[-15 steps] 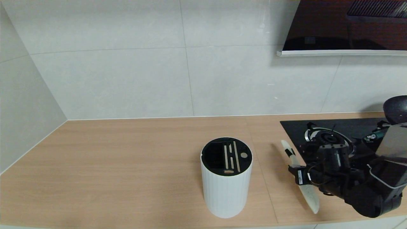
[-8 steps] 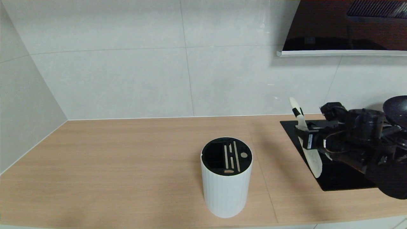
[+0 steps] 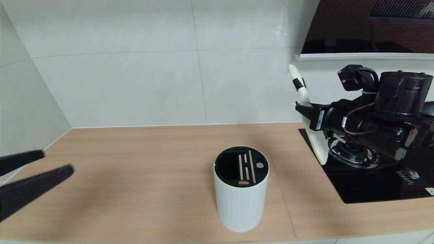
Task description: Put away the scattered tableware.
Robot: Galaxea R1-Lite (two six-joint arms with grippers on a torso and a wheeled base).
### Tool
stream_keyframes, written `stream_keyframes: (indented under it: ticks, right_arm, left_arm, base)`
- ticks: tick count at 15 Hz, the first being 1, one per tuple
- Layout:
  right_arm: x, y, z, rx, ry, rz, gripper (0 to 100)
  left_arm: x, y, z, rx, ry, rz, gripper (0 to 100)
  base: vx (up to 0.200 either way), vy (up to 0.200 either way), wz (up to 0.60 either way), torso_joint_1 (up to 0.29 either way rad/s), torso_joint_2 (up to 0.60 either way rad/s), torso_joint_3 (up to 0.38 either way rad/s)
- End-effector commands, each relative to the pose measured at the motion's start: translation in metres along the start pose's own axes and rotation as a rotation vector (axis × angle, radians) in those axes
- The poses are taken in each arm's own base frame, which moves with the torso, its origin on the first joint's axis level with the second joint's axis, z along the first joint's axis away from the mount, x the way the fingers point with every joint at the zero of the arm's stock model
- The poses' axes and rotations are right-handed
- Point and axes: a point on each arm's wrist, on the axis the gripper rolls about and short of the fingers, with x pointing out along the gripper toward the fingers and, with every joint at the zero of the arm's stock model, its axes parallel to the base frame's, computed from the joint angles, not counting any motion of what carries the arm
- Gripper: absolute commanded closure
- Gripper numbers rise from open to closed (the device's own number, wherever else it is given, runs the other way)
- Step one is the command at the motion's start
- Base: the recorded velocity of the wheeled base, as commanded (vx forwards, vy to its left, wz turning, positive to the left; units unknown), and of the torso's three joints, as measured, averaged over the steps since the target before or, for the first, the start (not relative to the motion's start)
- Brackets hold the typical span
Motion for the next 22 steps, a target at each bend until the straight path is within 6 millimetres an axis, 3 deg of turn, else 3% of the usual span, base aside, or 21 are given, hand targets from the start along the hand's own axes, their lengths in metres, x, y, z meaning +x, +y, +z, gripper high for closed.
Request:
stream_keyframes:
  ticks: [1,5,11,17,22]
  right_arm:
    - [-0.033,0.033,0.015,0.003,-0.054,0.113,100]
    - [-0.044,0.077,0.005,0.004,-0.023,0.206,100]
    - [-0.049,0.112,-0.012,0.047,0.043,0.309,100]
    - [-0.055,0.131,-0.02,0.094,0.076,0.377,100]
    - [-0.06,0.139,-0.027,0.086,0.1,0.412,100]
  left_arm:
    - [0.103,-0.01,0.015,-0.224,0.093,-0.186,0]
    - [0.154,-0.035,-0.004,-0.36,0.051,-0.319,0]
    - [0.193,-0.057,-0.027,-0.413,0.025,-0.392,0]
    - [0.201,-0.066,-0.043,-0.407,-0.058,-0.464,0]
    - [0.197,-0.069,-0.039,-0.41,-0.071,-0.479,0]
  base:
    - [0.0,0.0,0.0,0.0,0.0,0.0]
    - [0.0,0.0,0.0,0.0,0.0,0.0]
    - [0.0,0.0,0.0,0.0,0.0,0.0]
    - [0.0,0.0,0.0,0.0,0.0,0.0]
    - [0.0,0.0,0.0,0.0,0.0,0.0]
